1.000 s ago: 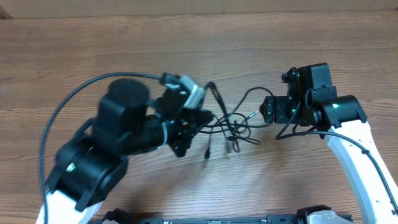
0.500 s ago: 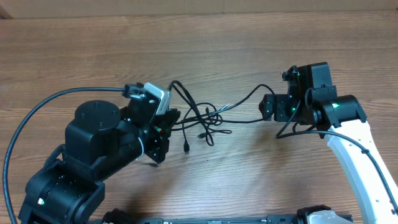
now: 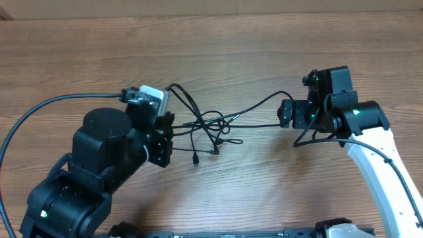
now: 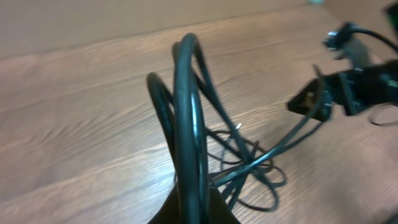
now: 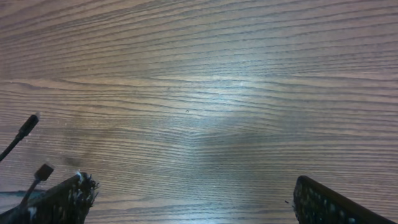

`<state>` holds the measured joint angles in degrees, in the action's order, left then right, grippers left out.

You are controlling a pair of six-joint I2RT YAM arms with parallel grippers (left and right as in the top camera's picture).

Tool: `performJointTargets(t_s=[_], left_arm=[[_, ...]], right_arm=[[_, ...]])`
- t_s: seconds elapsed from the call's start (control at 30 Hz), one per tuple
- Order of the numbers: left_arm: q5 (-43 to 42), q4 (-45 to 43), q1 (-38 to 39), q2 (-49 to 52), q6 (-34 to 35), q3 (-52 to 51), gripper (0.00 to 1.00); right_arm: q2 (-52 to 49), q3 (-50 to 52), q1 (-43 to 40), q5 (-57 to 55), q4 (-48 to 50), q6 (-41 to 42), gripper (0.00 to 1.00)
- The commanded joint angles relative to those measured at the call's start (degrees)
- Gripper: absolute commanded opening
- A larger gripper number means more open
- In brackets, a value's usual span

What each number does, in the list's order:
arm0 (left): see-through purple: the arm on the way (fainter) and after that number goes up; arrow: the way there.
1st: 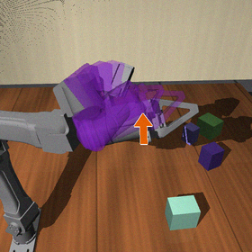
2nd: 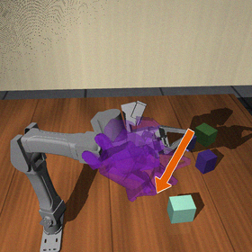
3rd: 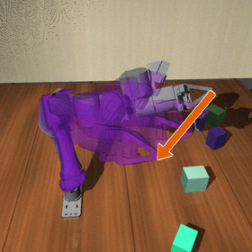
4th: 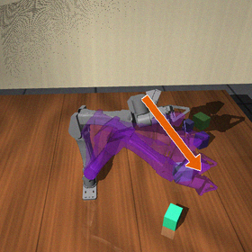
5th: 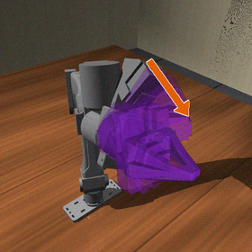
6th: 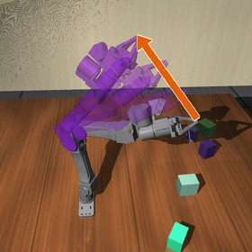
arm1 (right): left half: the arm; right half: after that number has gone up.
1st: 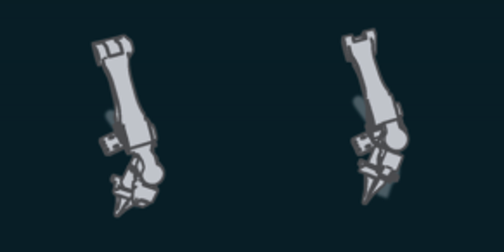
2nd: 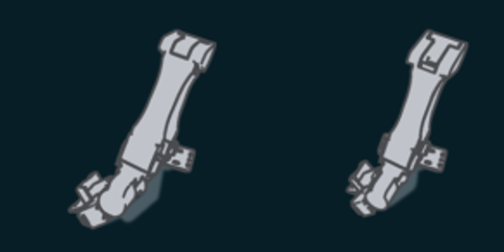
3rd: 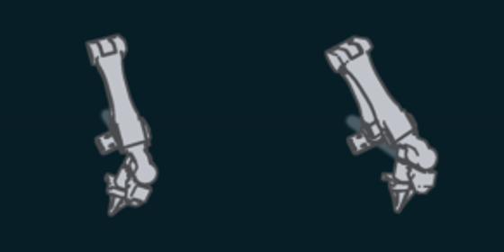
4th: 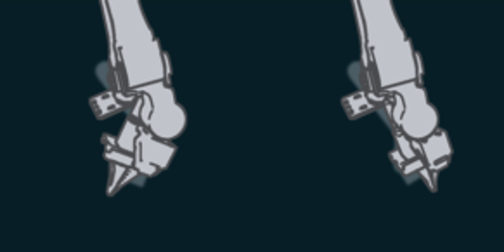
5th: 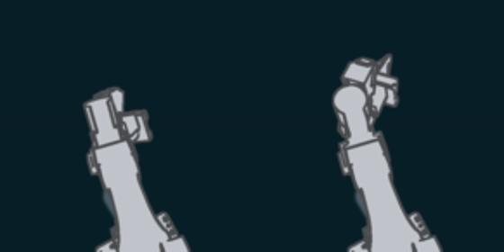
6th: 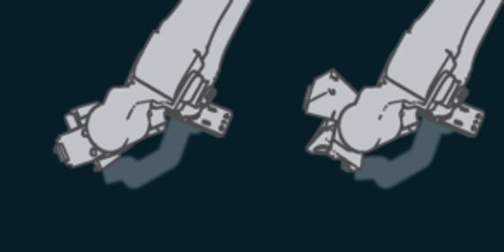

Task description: Untangle cables

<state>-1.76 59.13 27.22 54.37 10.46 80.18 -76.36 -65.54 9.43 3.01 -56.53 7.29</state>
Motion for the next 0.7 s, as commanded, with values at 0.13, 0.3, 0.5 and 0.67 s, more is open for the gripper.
performJointTargets(t_s=[0.13, 0.3, 0.5, 0.67], left_arm=[[17.1, 3.3, -0.7, -0.9, 11.8, 0.6, 0.04], [20.2, 4.8, -0.7, -0.9, 14.9, 0.6, 0.04], [20.3, 5.2, -0.7, -0.9, 14.9, 0.6, 0.04], [20.2, 4.9, -0.7, -0.9, 14.8, 0.6, 0.04]], right_arm=[[-0.2, -0.3, -0.2, -1.9, 0.2, 1.5, 1.00], [-0.2, -0.3, -0.2, 0.1, 0.2, 3.0, 1.00], [-0.2, -0.3, -0.2, 6.8, -0.4, 3.1, 1.00], [-0.2, -0.3, -0.2, 10.0, -0.8, 3.2, 1.00]])
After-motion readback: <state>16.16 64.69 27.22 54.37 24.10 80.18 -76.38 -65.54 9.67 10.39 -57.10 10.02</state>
